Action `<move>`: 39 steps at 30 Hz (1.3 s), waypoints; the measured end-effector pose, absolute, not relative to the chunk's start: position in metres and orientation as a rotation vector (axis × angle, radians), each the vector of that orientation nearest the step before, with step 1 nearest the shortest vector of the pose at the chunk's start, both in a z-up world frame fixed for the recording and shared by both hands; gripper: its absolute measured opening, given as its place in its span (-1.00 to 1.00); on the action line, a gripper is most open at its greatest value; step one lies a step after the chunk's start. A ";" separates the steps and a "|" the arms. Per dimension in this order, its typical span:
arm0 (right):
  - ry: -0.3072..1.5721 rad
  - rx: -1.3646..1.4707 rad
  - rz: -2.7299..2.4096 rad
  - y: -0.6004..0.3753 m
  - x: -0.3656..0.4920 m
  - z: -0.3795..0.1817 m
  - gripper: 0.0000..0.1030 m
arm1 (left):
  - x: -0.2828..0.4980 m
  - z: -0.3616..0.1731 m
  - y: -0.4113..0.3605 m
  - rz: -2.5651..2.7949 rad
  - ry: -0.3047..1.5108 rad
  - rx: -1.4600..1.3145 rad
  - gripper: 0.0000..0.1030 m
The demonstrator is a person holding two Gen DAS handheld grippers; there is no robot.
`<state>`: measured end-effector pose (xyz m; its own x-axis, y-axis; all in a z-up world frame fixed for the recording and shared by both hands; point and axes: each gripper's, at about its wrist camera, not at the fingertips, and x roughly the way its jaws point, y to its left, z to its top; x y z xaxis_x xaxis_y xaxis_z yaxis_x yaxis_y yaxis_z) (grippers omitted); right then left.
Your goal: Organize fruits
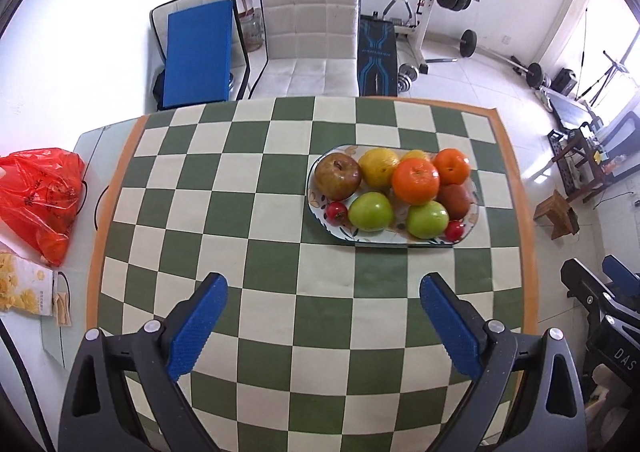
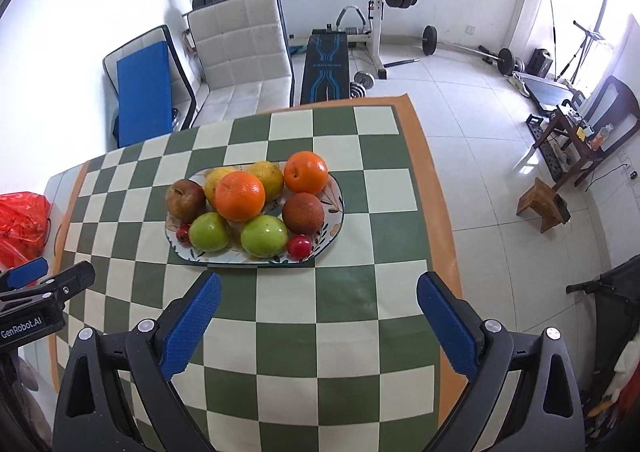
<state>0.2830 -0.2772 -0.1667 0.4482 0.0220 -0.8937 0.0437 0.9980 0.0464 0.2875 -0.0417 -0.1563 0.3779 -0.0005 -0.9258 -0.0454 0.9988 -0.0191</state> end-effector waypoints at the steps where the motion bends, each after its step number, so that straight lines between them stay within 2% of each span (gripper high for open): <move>1: 1.096 0.070 -0.010 -0.278 0.276 -0.158 0.94 | 0.282 -0.149 -0.042 0.026 1.171 -0.044 0.91; 15: 0.951 0.091 0.029 -0.268 0.183 -0.037 0.94 | 0.211 -0.056 -0.050 -0.026 1.034 -0.041 0.91; 23: 0.913 0.094 0.033 -0.263 0.136 0.016 0.95 | 0.184 -0.027 -0.052 -0.035 1.003 -0.040 0.91; 31: 0.907 0.091 0.043 -0.259 0.115 0.035 0.95 | 0.175 -0.021 -0.050 -0.030 0.993 -0.049 0.91; 39: 0.910 0.085 0.034 -0.258 0.121 0.030 0.95 | 0.178 -0.024 -0.051 -0.014 0.986 -0.037 0.91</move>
<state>0.1211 -0.2584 0.0301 0.6136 0.0656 -0.7869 0.0061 0.9961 0.0878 0.1778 -0.0509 -0.0245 0.5523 -0.0289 -0.8332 -0.0051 0.9993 -0.0380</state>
